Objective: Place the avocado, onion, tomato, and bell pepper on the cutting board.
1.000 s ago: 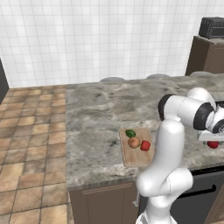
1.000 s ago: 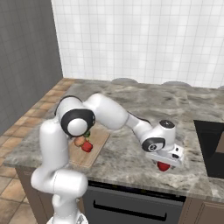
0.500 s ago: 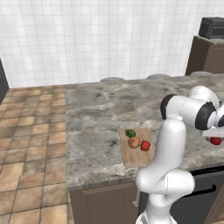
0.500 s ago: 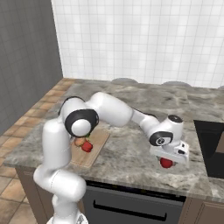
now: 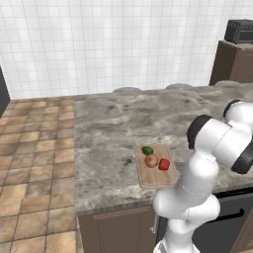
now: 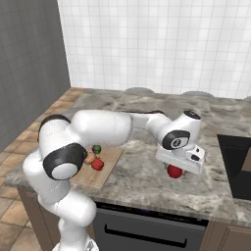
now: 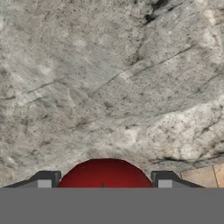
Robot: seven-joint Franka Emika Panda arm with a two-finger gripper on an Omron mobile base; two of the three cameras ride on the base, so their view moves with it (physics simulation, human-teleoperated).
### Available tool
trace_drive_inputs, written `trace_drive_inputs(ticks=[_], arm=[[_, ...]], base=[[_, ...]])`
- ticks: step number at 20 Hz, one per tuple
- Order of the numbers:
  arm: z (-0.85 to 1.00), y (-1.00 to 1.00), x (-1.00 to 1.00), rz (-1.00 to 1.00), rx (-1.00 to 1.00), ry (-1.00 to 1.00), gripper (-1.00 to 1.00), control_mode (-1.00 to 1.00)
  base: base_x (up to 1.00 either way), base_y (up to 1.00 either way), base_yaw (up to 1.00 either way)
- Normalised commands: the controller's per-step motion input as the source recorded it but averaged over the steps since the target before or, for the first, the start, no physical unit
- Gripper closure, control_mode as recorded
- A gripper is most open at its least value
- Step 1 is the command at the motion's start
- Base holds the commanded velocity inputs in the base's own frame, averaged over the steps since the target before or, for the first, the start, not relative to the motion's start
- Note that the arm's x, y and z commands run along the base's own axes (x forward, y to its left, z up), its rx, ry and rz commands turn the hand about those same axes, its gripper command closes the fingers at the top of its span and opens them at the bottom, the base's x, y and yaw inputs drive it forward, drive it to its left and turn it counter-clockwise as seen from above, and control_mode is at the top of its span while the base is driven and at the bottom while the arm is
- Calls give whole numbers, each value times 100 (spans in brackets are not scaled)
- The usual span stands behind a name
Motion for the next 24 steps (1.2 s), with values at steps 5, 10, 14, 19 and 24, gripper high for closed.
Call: trace_drive_inputs(ticks=[5, 10, 14, 19, 24], arm=[[67, 100, -56, 0, -3, 0, 100, -100], [53, 100, -53, 0, -10, -2, 100, -100], [36, 100, -55, 0, -14, -15, 100, -100], [18, 100, -48, 2, -13, -31, 100, -100], [25, 99, -35, 9, 0, -39, 100, -100]], base=[[0, 0, 0], [0, 0, 0], [0, 0, 0], [0, 0, 0], [0, 0, 0]])
